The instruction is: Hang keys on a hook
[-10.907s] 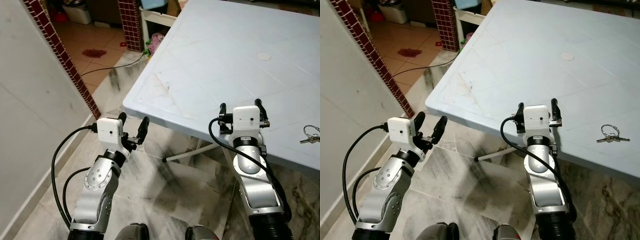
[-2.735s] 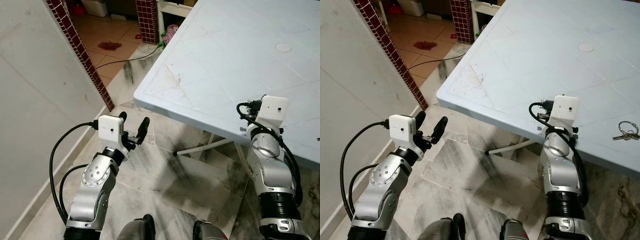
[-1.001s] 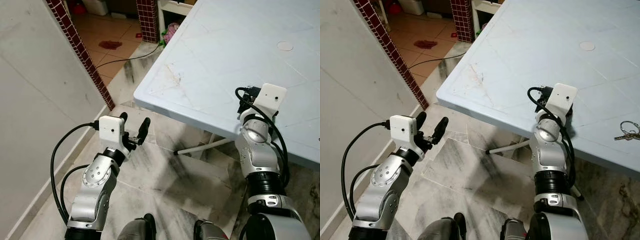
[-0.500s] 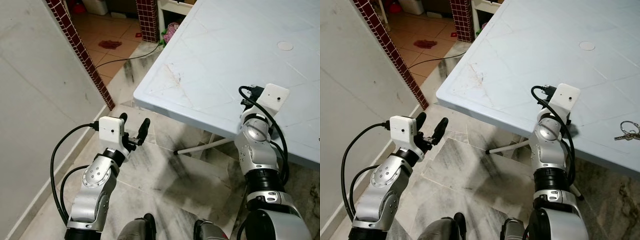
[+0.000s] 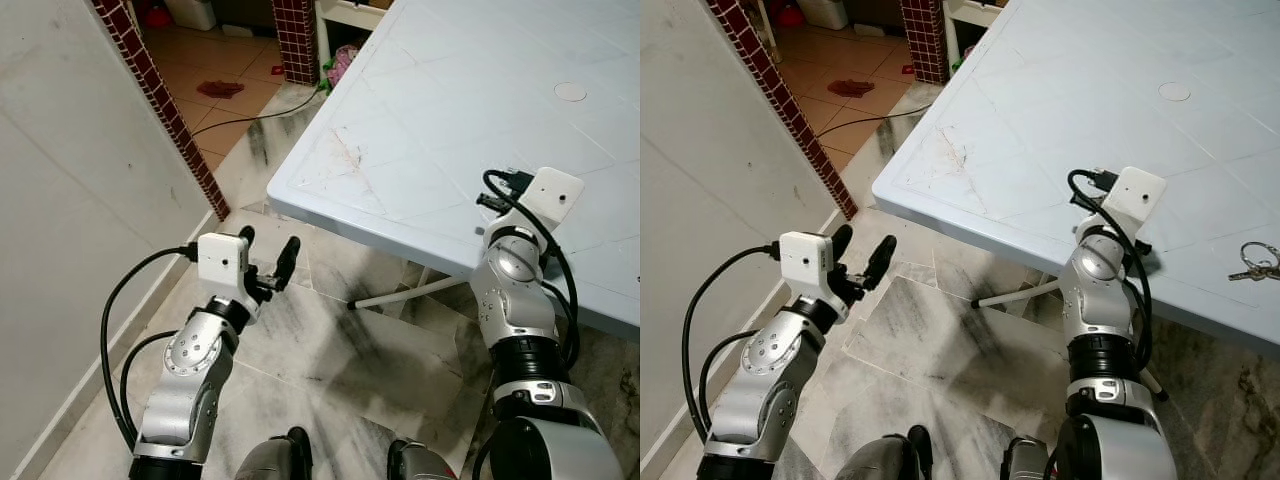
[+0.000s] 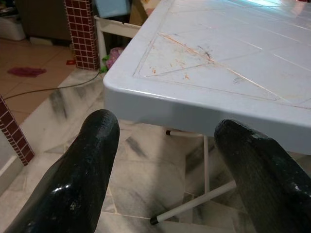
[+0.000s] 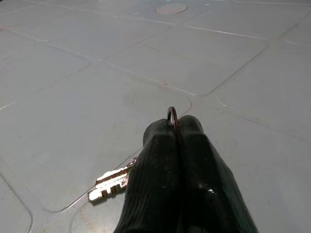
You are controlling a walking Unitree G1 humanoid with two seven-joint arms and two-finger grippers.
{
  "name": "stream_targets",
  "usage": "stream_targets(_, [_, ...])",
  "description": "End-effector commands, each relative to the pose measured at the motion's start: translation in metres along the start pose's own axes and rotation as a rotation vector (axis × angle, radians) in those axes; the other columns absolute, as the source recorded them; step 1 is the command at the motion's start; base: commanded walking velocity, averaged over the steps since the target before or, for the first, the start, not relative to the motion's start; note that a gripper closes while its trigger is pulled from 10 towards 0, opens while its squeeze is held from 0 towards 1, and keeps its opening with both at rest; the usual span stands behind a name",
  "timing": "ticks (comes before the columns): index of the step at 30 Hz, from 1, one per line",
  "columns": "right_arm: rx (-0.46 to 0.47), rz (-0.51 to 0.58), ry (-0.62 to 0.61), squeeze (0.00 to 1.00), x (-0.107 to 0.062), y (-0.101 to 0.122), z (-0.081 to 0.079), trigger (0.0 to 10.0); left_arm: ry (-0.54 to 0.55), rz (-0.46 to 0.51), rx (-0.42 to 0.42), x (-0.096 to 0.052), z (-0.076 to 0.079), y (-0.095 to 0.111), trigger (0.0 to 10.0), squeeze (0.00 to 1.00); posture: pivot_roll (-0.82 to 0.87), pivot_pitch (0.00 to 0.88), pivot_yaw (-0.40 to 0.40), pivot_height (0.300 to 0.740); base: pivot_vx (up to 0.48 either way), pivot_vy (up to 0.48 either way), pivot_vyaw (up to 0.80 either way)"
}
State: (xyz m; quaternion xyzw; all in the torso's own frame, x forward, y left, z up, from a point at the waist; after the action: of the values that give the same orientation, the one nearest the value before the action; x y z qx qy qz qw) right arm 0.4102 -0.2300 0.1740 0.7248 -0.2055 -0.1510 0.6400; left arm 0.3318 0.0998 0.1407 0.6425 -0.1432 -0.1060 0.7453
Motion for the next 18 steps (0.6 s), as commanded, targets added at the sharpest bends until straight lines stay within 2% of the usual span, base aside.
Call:
stream_targets(1, [0.011,-0.027,-0.004,0.00,-0.001,-0.005,-0.001,0.0,0.009,-0.009,0.014,-0.004,-0.002,-0.002,10.0,0.00,0.04,0.225,0.121,0.740,0.000,0.000,0.00])
stream_targets(8, [0.007,-0.018,-0.003,0.00,-0.001,-0.003,0.002,0.0,0.011,-0.006,0.011,-0.002,-0.001,-0.003,10.0,0.00,0.04,0.220,0.116,0.740,0.000,0.000,0.00])
stream_targets(12, [-0.063,0.069,0.040,0.00,0.000,0.013,-0.001,0.0,0.019,0.002,0.011,0.001,-0.001,-0.002,10.0,0.00,0.03,0.206,0.105,0.740,0.000,0.000,0.00])
stream_targets(14, [-0.123,0.149,0.088,0.00,-0.004,0.028,-0.008,0.0,0.046,0.015,0.016,0.002,-0.005,-0.001,10.0,0.00,0.03,0.197,0.098,0.740,0.000,0.000,0.00])
stream_targets(18, [-0.158,0.196,0.118,0.00,-0.006,0.037,-0.012,0.0,0.063,0.019,0.023,0.004,-0.008,0.000,10.0,0.00,0.03,0.186,0.092,0.740,0.000,0.000,0.00])
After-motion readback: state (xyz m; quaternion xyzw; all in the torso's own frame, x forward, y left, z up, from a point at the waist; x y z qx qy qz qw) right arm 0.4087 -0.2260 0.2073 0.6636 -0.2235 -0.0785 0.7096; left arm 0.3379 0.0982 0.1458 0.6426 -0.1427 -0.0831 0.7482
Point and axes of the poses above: a point about 5 cm out from each wrist's last joint towards the gripper, its own x axis pointing out of the wrist towards the gripper, its own y axis along the axis of the wrist's last joint, z = x × y, the point moved 5 cm from there along x, pointing out of the wrist towards the gripper, and after that the axes turned 1 degree about -x, right-handed, at the moved point
